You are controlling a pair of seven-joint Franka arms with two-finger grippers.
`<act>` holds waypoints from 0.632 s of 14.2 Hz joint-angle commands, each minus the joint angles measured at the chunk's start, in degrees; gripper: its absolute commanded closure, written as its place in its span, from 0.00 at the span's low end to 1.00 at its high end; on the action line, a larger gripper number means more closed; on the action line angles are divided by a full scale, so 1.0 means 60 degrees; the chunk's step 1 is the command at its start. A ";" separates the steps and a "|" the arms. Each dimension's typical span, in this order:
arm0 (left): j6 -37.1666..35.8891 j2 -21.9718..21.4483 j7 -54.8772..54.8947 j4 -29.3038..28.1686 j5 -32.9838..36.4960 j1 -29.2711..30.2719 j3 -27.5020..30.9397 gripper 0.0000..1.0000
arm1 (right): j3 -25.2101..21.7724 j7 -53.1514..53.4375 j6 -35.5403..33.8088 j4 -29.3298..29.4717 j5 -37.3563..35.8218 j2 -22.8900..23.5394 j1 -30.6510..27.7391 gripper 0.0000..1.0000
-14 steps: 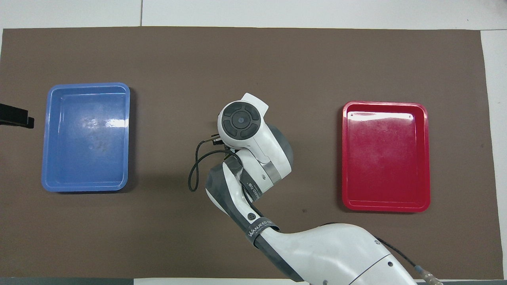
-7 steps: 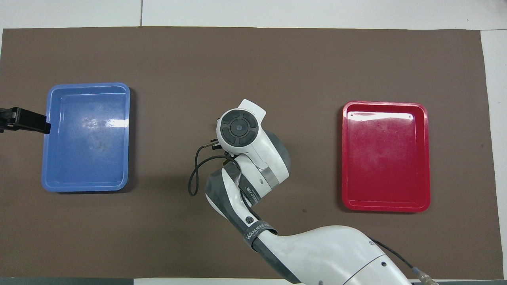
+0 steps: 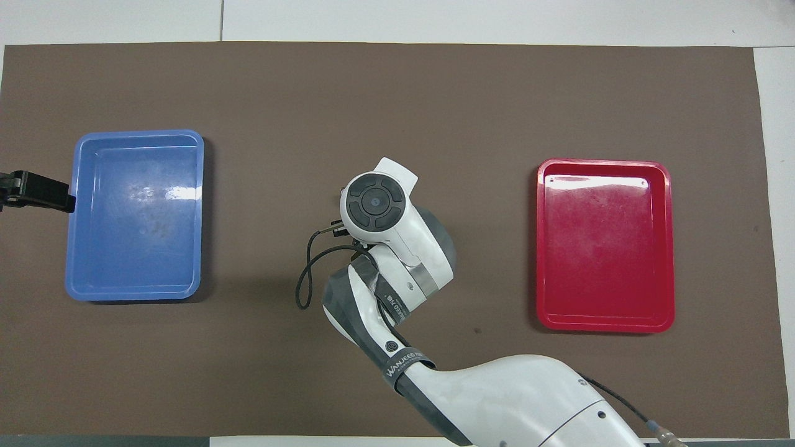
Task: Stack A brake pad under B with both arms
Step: 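Lower the large pad onto the small pad and open the right gripper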
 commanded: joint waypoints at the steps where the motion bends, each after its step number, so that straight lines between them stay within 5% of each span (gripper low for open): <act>1: -0.0123 -0.0096 0.0059 -0.0069 -0.0080 0.0115 -0.0082 0.00 | 0.0075 0.0073 0.0093 -0.0438 0.0128 -0.0293 0.0063 0.79; 3: -0.0123 -0.0096 0.0059 -0.0069 -0.0080 0.0115 -0.0082 0.00 | 0.0075 0.0073 0.0063 -0.0438 0.0142 -0.0322 0.0063 0.72; 4: -0.0123 -0.0096 0.0059 -0.0069 -0.0080 0.0129 -0.0082 0.00 | 0.0075 0.0073 0.0034 -0.0438 0.0128 -0.0322 0.0063 0.57; 5: -0.0123 -0.0096 0.0059 -0.0069 -0.0080 0.0129 -0.0067 0.00 | 0.0075 0.0102 0.0004 -0.0438 0.0128 -0.0337 0.0077 0.15; 6: -0.0123 -0.0096 0.0059 -0.0069 -0.0080 0.0129 -0.0081 0.00 | 0.0075 0.0102 -0.0112 -0.0351 0.0099 -0.0337 0.0092 0.00; 9: -0.0123 -0.0096 0.0059 -0.0069 -0.0080 0.0129 -0.0082 0.00 | -0.0071 0.0131 -0.0741 -0.0028 -0.0062 -0.0656 -0.0140 0.00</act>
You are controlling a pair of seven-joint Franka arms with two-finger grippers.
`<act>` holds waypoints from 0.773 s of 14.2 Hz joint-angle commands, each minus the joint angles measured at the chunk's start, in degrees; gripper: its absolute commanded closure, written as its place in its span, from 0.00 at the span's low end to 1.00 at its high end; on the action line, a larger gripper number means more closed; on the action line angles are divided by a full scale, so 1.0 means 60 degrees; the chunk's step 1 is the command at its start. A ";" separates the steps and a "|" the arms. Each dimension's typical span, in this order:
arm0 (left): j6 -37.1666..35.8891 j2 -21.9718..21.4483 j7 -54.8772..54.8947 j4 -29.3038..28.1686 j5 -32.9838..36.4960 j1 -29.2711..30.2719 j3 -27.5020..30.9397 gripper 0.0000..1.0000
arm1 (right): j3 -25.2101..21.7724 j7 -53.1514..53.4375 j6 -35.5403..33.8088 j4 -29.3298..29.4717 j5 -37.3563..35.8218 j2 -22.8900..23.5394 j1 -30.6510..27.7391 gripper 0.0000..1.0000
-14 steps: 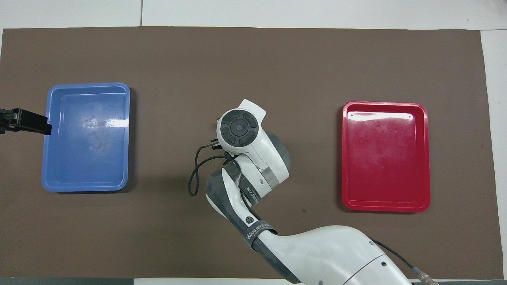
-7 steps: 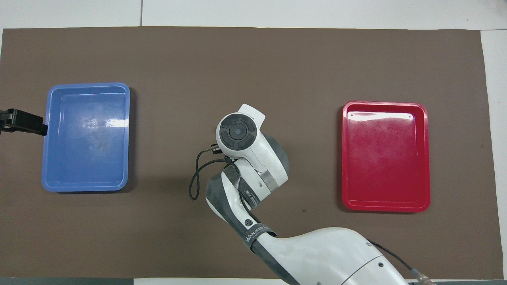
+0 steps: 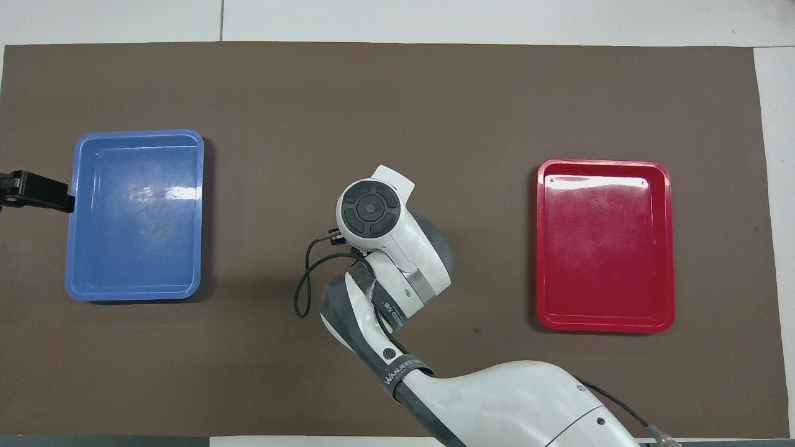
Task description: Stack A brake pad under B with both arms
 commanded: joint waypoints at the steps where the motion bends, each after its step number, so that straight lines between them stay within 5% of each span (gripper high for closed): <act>1: -0.0118 -0.0096 0.0059 -0.0069 -0.0080 0.0128 -0.0076 0.00 | -0.0265 0.0047 -0.0733 0.0029 -0.0172 -0.0938 -0.0575 0.00; 8: -0.0118 -0.0096 0.0059 -0.0069 -0.0080 0.0128 -0.0076 0.00 | -0.0326 -0.1795 -0.5006 -0.0147 -0.0379 -0.3824 -0.4864 0.00; 11: -0.0118 -0.0096 0.0059 -0.0069 -0.0080 0.0128 -0.0076 0.00 | -0.0370 -0.3497 -0.5948 -0.0162 -0.0480 -0.4660 -0.5967 0.00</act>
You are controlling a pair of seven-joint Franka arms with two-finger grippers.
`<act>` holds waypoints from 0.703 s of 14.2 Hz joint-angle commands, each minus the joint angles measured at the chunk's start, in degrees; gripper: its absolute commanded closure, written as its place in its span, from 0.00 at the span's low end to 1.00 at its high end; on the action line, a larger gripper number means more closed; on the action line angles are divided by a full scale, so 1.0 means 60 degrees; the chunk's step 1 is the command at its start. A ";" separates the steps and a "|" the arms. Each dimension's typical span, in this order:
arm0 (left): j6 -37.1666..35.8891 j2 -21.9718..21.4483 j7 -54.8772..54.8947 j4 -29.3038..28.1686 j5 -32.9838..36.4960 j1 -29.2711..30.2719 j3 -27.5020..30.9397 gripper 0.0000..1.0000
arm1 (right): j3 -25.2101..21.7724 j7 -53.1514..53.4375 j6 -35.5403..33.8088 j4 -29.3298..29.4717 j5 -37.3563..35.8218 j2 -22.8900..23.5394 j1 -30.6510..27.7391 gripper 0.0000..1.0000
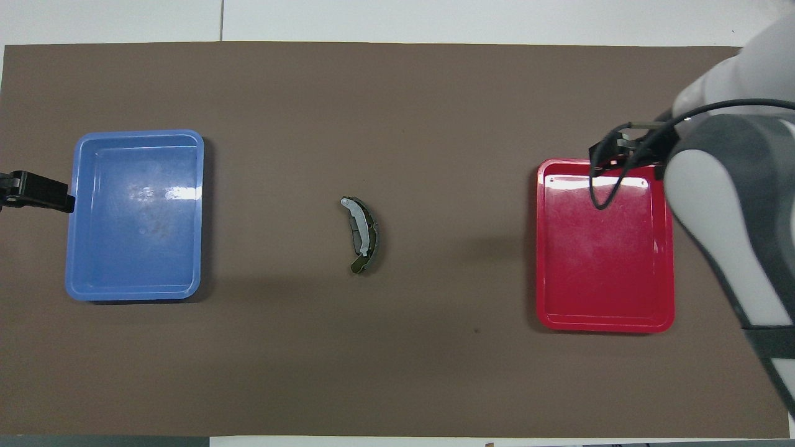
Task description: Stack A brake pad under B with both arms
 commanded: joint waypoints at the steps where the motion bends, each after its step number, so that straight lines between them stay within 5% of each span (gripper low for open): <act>1: -0.0114 -0.0096 0.0059 -0.0069 -0.0080 0.0128 -0.0076 0.00 | 0.0200 -0.0613 -0.0573 -0.0386 -0.0337 -0.0913 -0.0796 0.00; 5: -0.0114 -0.0096 0.0059 -0.0069 -0.0080 0.0128 -0.0076 0.00 | 0.0214 -0.0701 -0.1921 -0.0240 -0.0587 -0.1399 -0.1458 0.00; 10: -0.0114 -0.0096 0.0059 -0.0069 -0.0080 0.0128 -0.0076 0.00 | 0.0405 -0.1229 -0.1441 -0.0093 -0.0939 -0.1384 -0.1708 0.00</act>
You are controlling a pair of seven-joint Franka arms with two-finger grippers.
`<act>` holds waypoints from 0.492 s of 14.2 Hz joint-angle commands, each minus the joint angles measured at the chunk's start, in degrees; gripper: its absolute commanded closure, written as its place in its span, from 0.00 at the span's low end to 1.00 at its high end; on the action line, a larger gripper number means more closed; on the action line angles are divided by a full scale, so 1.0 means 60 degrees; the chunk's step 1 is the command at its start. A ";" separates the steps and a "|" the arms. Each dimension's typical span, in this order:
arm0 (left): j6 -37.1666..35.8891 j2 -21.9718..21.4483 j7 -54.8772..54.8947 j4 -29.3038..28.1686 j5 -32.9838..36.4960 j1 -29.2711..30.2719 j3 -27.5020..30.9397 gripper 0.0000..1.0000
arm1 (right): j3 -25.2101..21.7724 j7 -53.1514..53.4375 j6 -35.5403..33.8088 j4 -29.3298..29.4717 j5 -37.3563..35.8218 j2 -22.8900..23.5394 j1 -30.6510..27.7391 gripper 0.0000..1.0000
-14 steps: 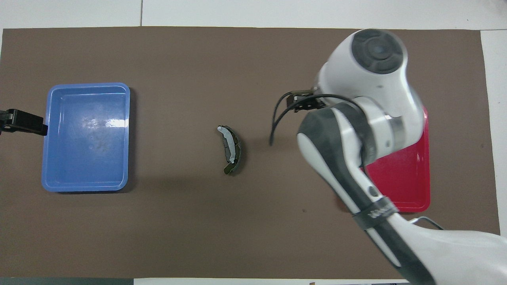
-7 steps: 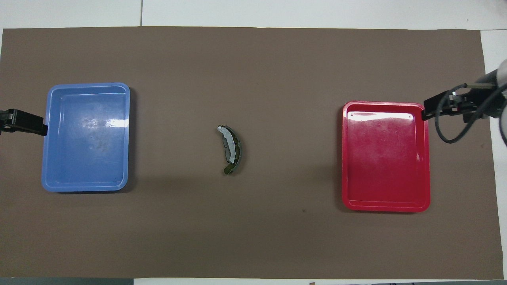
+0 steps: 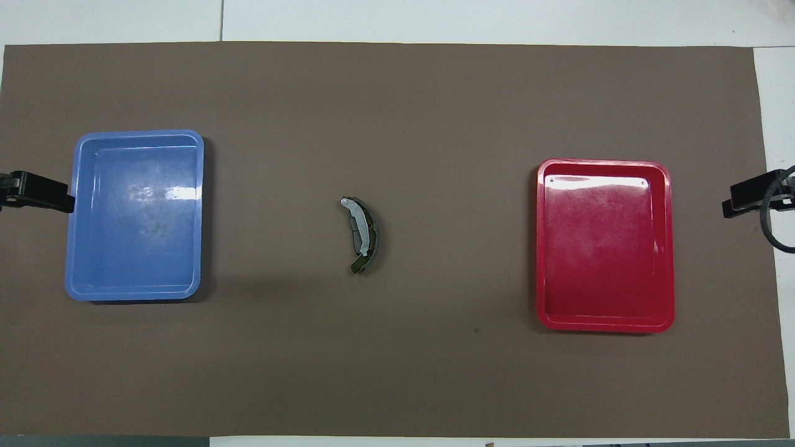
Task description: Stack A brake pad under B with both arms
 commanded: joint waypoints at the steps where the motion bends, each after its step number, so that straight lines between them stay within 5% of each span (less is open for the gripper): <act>1: -0.0113 -0.0096 0.0059 -0.0069 -0.0080 0.0128 -0.0076 0.00 | 0.0240 -0.0212 0.0340 -0.0066 -0.0359 -0.0084 -0.0189 0.00; 7: -0.0113 -0.0096 0.0059 -0.0069 -0.0080 0.0128 -0.0076 0.00 | 0.0313 -0.0183 0.0400 -0.0139 -0.0390 -0.0173 -0.0204 0.00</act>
